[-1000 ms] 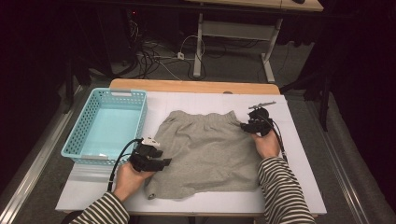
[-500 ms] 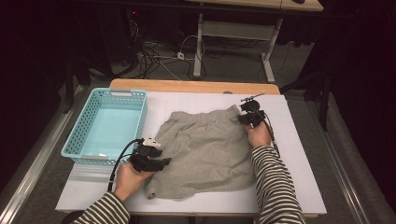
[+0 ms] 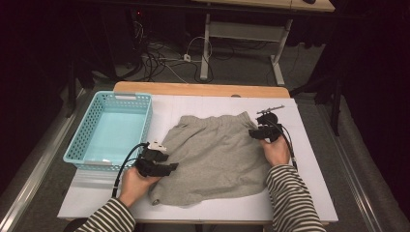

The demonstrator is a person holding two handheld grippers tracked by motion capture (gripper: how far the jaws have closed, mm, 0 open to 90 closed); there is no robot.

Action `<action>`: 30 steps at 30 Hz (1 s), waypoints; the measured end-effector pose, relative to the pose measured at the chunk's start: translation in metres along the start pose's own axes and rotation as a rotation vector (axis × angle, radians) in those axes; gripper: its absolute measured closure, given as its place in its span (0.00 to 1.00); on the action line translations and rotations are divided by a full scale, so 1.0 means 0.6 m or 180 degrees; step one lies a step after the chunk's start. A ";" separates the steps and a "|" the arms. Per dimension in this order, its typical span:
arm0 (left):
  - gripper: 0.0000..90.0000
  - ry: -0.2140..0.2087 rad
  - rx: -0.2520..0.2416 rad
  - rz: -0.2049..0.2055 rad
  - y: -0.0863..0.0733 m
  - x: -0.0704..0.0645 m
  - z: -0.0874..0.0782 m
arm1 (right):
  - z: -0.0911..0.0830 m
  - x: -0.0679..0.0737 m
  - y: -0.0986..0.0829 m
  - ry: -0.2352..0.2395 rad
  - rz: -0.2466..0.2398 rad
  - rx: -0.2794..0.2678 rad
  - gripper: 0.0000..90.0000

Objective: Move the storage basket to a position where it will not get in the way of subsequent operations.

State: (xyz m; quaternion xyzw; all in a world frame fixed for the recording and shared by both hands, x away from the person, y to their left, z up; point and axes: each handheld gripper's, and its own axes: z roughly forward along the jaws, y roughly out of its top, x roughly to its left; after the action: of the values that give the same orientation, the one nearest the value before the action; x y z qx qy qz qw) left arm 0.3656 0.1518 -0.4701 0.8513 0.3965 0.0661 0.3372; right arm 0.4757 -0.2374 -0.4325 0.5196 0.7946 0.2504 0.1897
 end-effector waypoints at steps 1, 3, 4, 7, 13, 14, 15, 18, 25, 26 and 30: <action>0.46 0.0005 0.0006 0.0018 0.000 -0.001 0.000 | -0.008 0.001 -0.007 0.0024 0.0011 0.0007 0.58; 0.43 0.0006 0.0012 0.0040 0.000 -0.003 0.002 | -0.024 0.007 -0.021 0.0041 0.0003 -0.0015 0.56; 0.43 0.0003 0.0015 0.0028 0.000 -0.004 0.002 | -0.031 0.011 -0.028 0.0047 -0.0013 -0.0021 0.56; 0.43 -0.0083 0.0026 -0.0091 0.002 0.001 0.001 | -0.046 0.021 -0.048 0.0110 -0.0090 0.0004 0.60; 0.38 -0.0135 0.0010 -0.0156 0.004 -0.001 0.003 | -0.067 0.028 -0.090 0.0251 -0.0080 0.0033 0.62; 0.38 -0.0127 0.0010 -0.0161 0.004 -0.002 0.004 | -0.070 0.029 -0.098 0.0259 -0.0079 0.0038 0.62; 0.38 -0.0114 0.0007 -0.0176 0.004 -0.003 0.004 | -0.074 0.030 -0.108 0.0284 -0.0076 0.0025 0.62; 0.38 -0.0062 -0.0001 -0.0136 0.004 -0.009 0.004 | -0.087 0.035 -0.135 0.0374 -0.0026 -0.0017 0.62; 0.40 -0.0148 0.0016 -0.0002 0.008 -0.029 0.009 | -0.135 0.037 -0.184 0.0357 0.0009 -0.0259 0.63; 0.40 -0.0150 0.0025 0.0011 0.008 -0.031 0.010 | -0.143 0.037 -0.189 0.0339 -0.0007 -0.0279 0.66; 0.40 -0.0158 0.0034 0.0040 0.011 -0.034 0.013 | -0.172 0.041 -0.208 0.0449 -0.0028 -0.0362 0.73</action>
State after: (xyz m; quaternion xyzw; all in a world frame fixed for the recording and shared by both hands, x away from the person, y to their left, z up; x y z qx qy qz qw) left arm 0.3591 0.1299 -0.4688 0.8569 0.3831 0.0450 0.3419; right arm 0.3172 -0.2774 -0.4252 0.4855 0.7928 0.3302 0.1636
